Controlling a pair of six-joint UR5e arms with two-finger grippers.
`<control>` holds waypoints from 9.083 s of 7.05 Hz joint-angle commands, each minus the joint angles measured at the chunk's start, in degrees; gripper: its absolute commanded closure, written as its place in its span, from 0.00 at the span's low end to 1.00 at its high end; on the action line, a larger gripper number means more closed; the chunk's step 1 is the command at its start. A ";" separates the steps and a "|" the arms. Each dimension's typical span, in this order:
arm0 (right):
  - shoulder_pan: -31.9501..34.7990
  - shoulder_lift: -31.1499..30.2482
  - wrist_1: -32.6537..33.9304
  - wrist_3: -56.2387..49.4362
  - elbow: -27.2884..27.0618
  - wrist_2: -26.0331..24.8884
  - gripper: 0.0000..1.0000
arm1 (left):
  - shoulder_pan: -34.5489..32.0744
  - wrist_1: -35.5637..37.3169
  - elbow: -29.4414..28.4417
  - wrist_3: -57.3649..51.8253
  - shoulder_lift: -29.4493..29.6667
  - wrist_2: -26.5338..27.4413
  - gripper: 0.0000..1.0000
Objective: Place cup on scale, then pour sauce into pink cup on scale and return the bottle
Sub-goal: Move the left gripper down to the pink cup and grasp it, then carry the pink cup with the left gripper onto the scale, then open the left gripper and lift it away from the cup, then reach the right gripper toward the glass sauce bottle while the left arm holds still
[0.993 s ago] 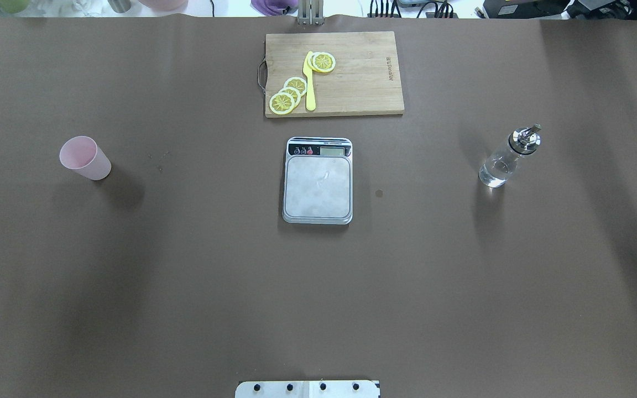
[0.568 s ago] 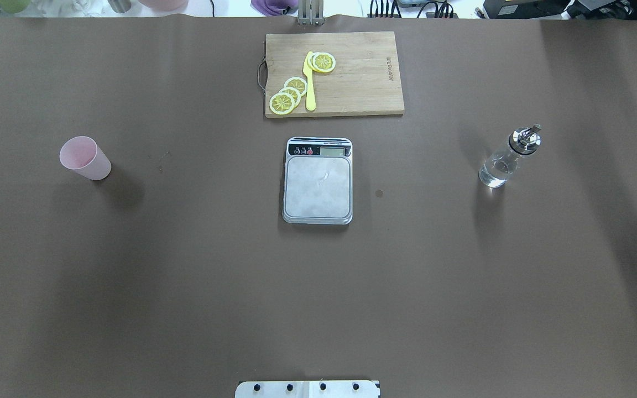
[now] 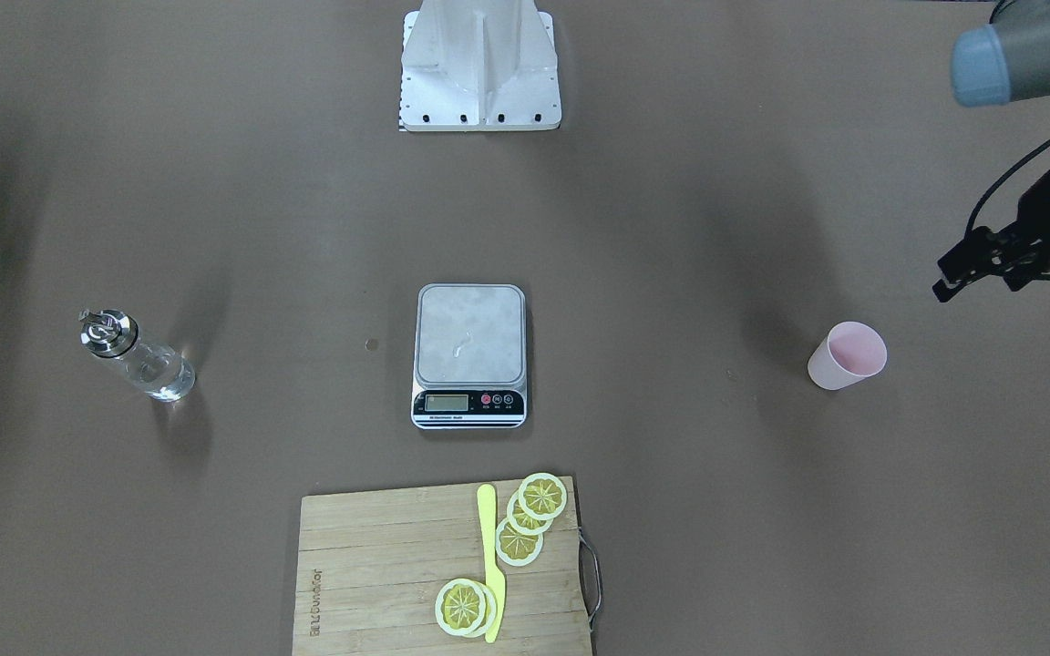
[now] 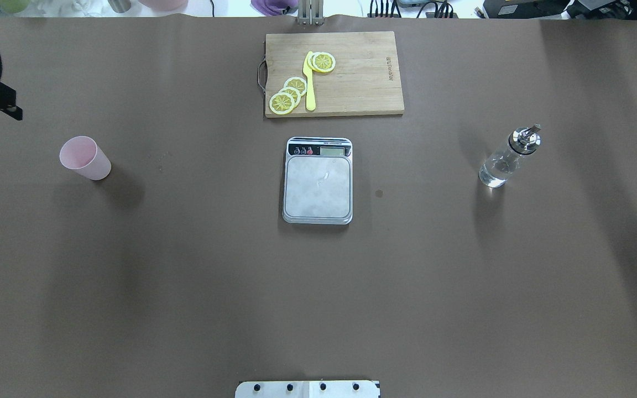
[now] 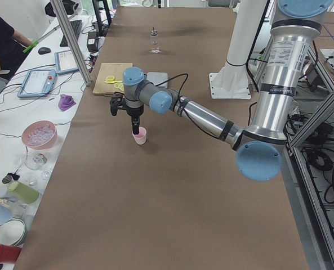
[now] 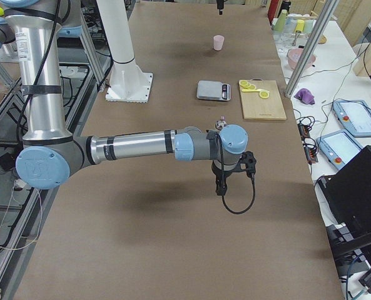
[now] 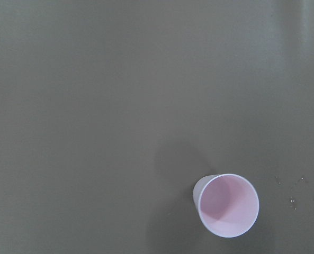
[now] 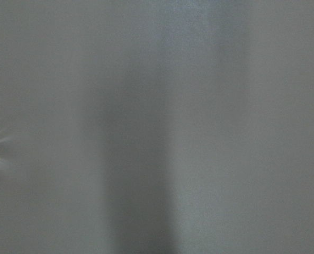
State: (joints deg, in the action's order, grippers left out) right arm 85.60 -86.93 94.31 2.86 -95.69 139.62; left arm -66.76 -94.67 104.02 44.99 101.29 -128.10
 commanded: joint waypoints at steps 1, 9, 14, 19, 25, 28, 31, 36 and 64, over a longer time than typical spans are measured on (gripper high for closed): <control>0.00 0.18 0.00 0.22 -0.28 0.30 0.00 | 3.82 -9.68 -8.45 4.57 2.25 1.97 0.03; 0.00 0.45 0.09 0.57 -0.20 1.18 0.00 | 9.10 -11.59 -11.91 5.02 1.37 3.64 0.15; 0.00 0.27 0.09 0.57 -0.20 1.10 0.00 | 9.54 -14.58 -14.11 5.20 1.89 3.64 0.84; 0.00 0.36 0.09 0.57 -0.11 1.10 0.00 | 6.47 4.64 -7.20 5.55 11.59 -0.93 1.00; 0.00 0.01 0.18 0.13 0.24 1.10 0.00 | 21.55 11.70 -14.71 42.94 37.64 3.34 1.00; 0.00 -0.17 0.09 0.13 -0.11 1.18 0.00 | 27.01 5.23 -22.62 51.49 42.59 7.23 1.00; 0.00 -0.17 0.09 0.13 0.33 1.10 0.00 | 29.14 4.94 -22.99 51.61 42.59 8.30 1.00; 0.00 -0.17 0.18 0.04 0.42 1.10 0.00 | 30.81 4.85 -22.99 51.34 42.50 9.35 1.00; -37.67 -13.88 -42.69 29.31 -21.22 -36.04 0.00 | 22.81 10.21 1.71 46.07 25.36 10.32 0.01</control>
State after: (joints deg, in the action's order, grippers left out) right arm 51.65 -100.77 53.66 31.92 -118.64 108.30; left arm -43.96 -84.46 105.80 91.07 126.62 -117.78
